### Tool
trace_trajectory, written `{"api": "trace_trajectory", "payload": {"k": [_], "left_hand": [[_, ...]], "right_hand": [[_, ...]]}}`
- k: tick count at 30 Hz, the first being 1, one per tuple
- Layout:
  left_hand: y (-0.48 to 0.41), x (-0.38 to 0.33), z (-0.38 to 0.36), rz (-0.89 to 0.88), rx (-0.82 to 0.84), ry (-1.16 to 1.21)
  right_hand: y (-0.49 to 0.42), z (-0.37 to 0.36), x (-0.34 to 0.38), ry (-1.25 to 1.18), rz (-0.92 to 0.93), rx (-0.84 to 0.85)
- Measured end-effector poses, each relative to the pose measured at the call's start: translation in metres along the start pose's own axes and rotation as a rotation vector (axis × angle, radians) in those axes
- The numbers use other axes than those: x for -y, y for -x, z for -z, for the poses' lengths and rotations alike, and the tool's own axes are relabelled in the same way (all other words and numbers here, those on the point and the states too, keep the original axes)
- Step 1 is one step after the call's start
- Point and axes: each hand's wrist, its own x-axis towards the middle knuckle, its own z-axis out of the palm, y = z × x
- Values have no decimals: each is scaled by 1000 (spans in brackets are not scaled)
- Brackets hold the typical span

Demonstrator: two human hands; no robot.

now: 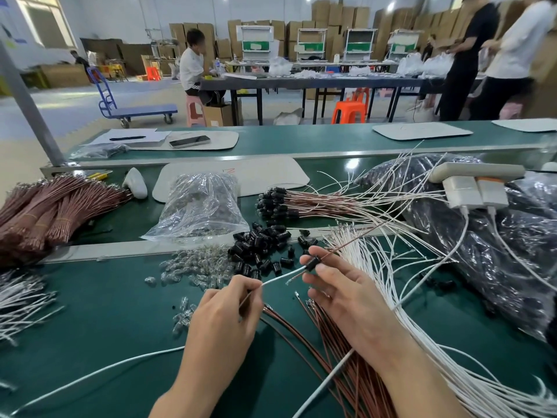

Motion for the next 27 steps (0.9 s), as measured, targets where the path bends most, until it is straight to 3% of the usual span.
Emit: {"api": "trace_trajectory", "payload": {"k": [13,17,23,27], "left_hand": [[-1,1,1,33,-92,-117],[-2,2,-1,-38,-132,-131],[-2,3,-7,-279,-148,-80],[-3,4,-4,-208,-108,-75]], "right_hand": [[4,-4,-3,20,-76,66],[4,-8,-5,89,-64,56],[5,-12,-8,161,-46,73],[4,-11,-7,159,21,16]]}}
